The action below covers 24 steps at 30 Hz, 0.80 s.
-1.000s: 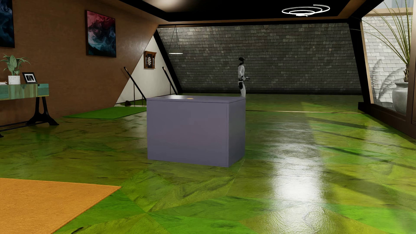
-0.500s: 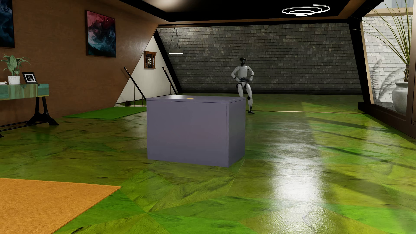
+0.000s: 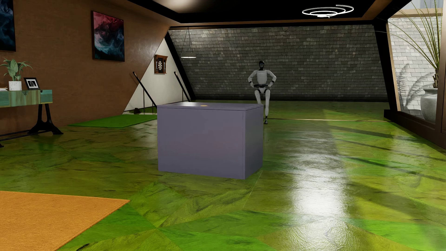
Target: Go to the dark desk
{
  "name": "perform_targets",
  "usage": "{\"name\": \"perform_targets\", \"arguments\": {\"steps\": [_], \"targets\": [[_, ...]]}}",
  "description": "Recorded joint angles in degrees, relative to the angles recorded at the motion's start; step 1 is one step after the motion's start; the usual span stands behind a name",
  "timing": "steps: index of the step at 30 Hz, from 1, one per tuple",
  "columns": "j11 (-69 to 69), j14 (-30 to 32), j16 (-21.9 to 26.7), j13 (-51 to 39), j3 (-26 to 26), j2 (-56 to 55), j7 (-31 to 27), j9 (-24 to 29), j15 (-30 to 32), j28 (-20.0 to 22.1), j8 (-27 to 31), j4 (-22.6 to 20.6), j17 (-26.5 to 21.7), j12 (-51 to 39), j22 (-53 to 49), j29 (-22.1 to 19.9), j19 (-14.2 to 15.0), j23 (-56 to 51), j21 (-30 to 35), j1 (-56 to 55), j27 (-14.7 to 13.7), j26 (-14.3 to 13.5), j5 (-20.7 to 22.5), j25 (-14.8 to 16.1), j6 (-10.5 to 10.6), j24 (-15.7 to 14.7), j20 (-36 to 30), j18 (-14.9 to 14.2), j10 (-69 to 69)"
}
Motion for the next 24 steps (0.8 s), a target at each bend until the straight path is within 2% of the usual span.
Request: {"name": "perform_targets", "arguments": {"steps": [1,2,3,6,8,10,12,13,14,15,17,19,21,23,24], "targets": [[5.4,-1.8,-0.4,-1.1,0.8,-4.7,2.5,0.1,-3.3,0.6,-2.8,-0.2,-0.3,-0.3,0.0,-0.1,0.0,-0.8,1.2,1.1,0.2,-0.4,-5.6,1.4,-1.1,0.5,0.5,0.3,0.5],[8.8,-3.6,-0.6,-1.7,1.0,-8.6,4.1,0.1,-9.2,1.1,-3.8,-0.8,-0.3,-0.6,0.3,0.0,0.0,-1.8,1.7,2.1,0.8,-0.9,-10.2,2.0,-2.2,0.6,0.6,0.5,1.3],[10.2,-5.3,-0.5,-1.8,0.8,-11.9,4.9,0.2,-12.6,0.9,-3.8,-1.5,-0.4,-0.5,1.0,-0.1,0.0,-2.7,1.8,3.3,1.4,-1.4,-13.4,1.7,-3.2,-0.3,0.3,0.6,1.9],[4.6,-10.1,-0.2,-0.7,-0.7,-20.3,5.7,0.6,-22.7,-0.9,-2.8,-2.7,-1.7,0.7,2.3,0.0,-1.6,-5.1,0.8,6.7,2.9,-1.7,-15.5,-0.7,-4.6,-4.4,-0.9,0.6,3.5],[-5.8,-11.9,0.4,0.9,-1.8,-24.4,4.7,0.9,-24.8,-0.7,-5.8,-2.8,-0.1,0.7,1.8,0.0,-7.6,-6.7,-1.7,9.4,3.8,-1.0,-19.4,-1.9,-4.6,-5.1,-2.0,0.3,2.6],[-21.1,-12.9,0.7,2.3,-2.8,-25.9,2.9,1.0,-22.5,-0.4,-10.7,-2.9,2.7,1.2,1.5,0.0,-12.9,-6.3,-4.6,12.2,3.6,-1.3,-22.5,-3.0,-4.2,-4.5,-2.1,-0.2,0.9],[-39.3,-13.3,0.9,3.5,-3.5,-24.5,0.9,0.8,-18.6,-0.3,-8.9,-2.5,4.7,1.4,1.5,-0.1,-9.9,-5.6,-6.8,15.4,2.9,-1.1,-20.6,-4.1,-3.4,-4.9,-2.3,-0.7,-1.7],[-46.0,-13.3,1.0,3.5,-3.7,-23.2,-0.2,0.6,-16.0,-0.4,-6.6,-2.2,5.3,1.9,1.4,-0.1,-9.6,-5.2,-7.4,17.3,2.5,-0.7,-19.2,-4.8,-2.9,-5.4,-2.3,-1.0,-2.9],[-47.1,-13.6,1.1,3.2,-3.8,-22.0,-1.2,0.4,-11.9,-0.6,-6.2,-1.7,5.7,2.5,1.1,-0.1,-8.3,-5.1,-7.6,19.1,1.9,-0.3,-18.6,-5.6,-2.4,-6.1,-1.9,-1.4,-3.6],[-45.2,-13.3,1.2,2.5,-3.8,-21.2,-2.1,0.2,-8.4,-0.9,-7.3,-1.1,6.1,3.4,0.9,0.0,-8.2,-5.6,-7.9,20.7,1.0,0.2,-18.6,-6.3,-1.9,-6.7,-1.1,-2.1,-3.3],[-39.7,-10.9,1.4,1.1,-4.0,-20.5,-3.1,-0.1,-11.3,-2.1,-9.0,0.8,6.6,5.6,0.4,-0.1,-11.2,-7.2,-7.4,23.2,-0.2,0.6,-17.6,-6.3,-0.7,-6.0,1.9,-2.2,-1.5],[-39.2,-4.4,1.8,1.1,-4.3,-17.0,-4.2,-0.5,-14.6,-4.2,-11.3,3.1,6.2,7.2,0.2,-0.1,-12.2,-6.7,-6.6,23.6,0.3,-0.6,-16.5,-5.8,0.6,-4.8,4.0,-1.9,2.0],[-40.8,3.6,2.8,1.2,-4.6,-12.9,-4.9,-0.8,-17.2,-5.8,-14.2,6.0,6.6,7.8,0.2,0.0,-13.1,-5.7,-6.5,21.1,0.6,-2.0,-15.3,-6.0,1.9,-7.7,4.0,-3.1,9.7],[-40.0,11.5,4.6,1.0,-5.0,-10.3,-4.4,-0.6,-20.6,-5.8,-17.1,10.6,7.4,7.2,-0.9,0.0,-13.8,-4.8,-6.1,14.5,0.2,-1.2,-13.6,-5.9,3.3,-8.6,3.8,-7.8,24.1],[-38.9,15.0,5.4,1.2,-5.0,-9.3,-4.3,-0.4,-22.5,-5.5,-18.5,13.4,7.9,6.8,-1.6,-0.1,-14.2,-4.9,-6.0,10.3,0.0,-0.6,-12.5,-5.7,4.1,-7.8,3.7,-7.8,32.2]]}}
